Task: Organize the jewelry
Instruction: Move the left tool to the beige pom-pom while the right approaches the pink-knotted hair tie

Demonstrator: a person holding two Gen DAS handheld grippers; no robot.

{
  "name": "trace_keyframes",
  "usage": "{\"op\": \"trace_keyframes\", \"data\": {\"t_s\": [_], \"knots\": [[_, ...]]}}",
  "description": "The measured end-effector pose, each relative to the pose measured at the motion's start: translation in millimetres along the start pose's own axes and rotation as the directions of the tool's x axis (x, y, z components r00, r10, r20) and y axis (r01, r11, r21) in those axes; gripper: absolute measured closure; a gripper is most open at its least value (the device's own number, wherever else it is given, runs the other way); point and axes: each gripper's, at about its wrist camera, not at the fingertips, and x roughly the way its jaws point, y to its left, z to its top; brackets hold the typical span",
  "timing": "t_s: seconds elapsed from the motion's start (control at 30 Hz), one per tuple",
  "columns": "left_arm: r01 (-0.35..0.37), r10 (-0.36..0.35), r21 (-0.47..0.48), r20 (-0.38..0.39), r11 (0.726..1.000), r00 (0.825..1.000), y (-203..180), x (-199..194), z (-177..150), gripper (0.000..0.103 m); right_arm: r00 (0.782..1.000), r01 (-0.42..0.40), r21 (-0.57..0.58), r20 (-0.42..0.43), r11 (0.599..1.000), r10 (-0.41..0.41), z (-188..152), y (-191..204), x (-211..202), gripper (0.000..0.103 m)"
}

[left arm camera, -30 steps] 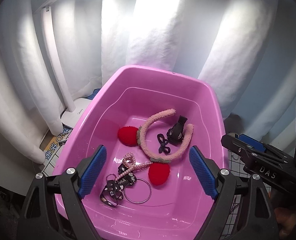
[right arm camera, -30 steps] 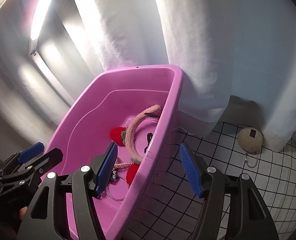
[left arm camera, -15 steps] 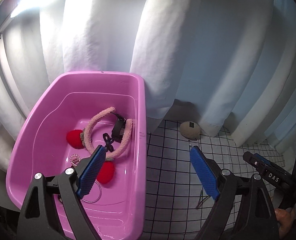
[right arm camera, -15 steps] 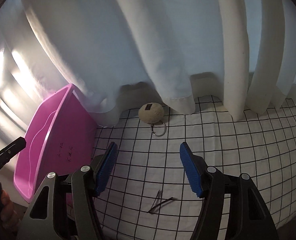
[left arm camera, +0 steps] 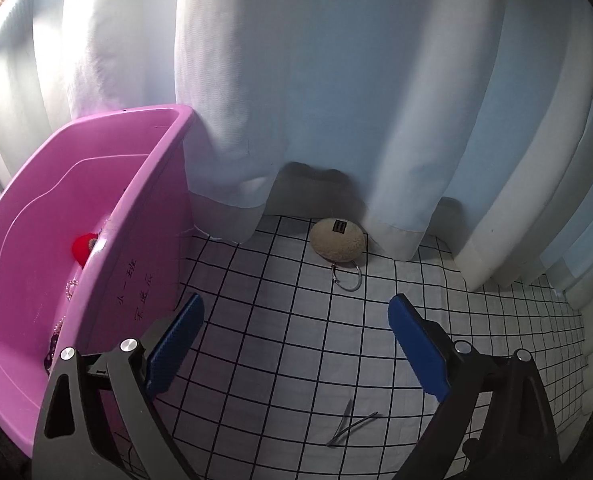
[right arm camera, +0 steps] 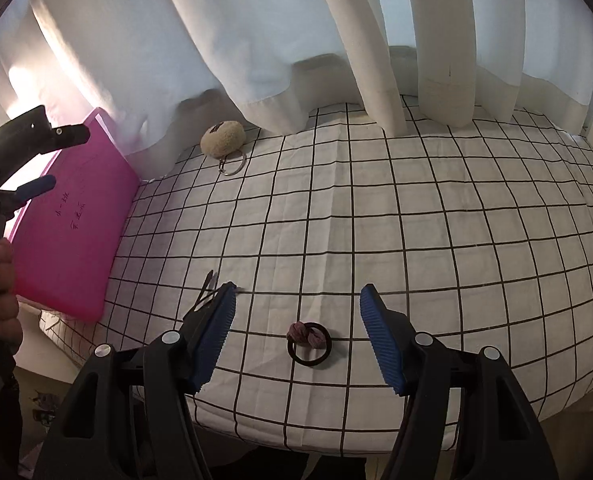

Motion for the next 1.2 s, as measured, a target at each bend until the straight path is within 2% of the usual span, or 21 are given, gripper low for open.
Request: {"op": "trace_keyframes", "data": {"t_s": [0.13,0.37,0.57,0.67,1.0,1.2], "knots": [[-0.023,0.023,0.030,-0.006,0.999,1.000,-14.5,33.8,-1.8,0.010,1.000,0.014,0.019,-0.016,1.000,-0.014,-19.9,-7.6,17.5,0.041],[-0.033,0.036,0.121,-0.022,0.992,0.999,-29.8,95.0,0.4,0.010,0.996,0.079,0.078,0.025,0.994,-0.081,-42.8,-5.3,33.5,0.041],[-0.018,0.025,0.127,-0.053,0.992,0.998,-32.8,142.0,11.6,0.010,0.985,0.163,0.098,0.033,0.982,-0.167,-52.6,6.2,50.5,0.041],[-0.004,0.013,0.128,-0.071,0.992,0.997,-35.0,161.6,15.3,0.010,0.982,0.180,0.125,0.041,0.976,-0.186,-53.6,8.6,56.0,0.041],[0.017,-0.007,0.136,-0.072,0.991,0.997,-31.5,185.8,24.0,0.010,0.946,0.304,0.087,0.094,0.949,-0.312,-59.3,27.1,66.5,0.041],[0.020,-0.012,0.145,-0.059,0.989,0.998,-30.1,192.2,29.8,0.010,0.929,0.344,0.068,0.118,0.936,-0.350,-60.7,31.6,70.0,0.041]]}}
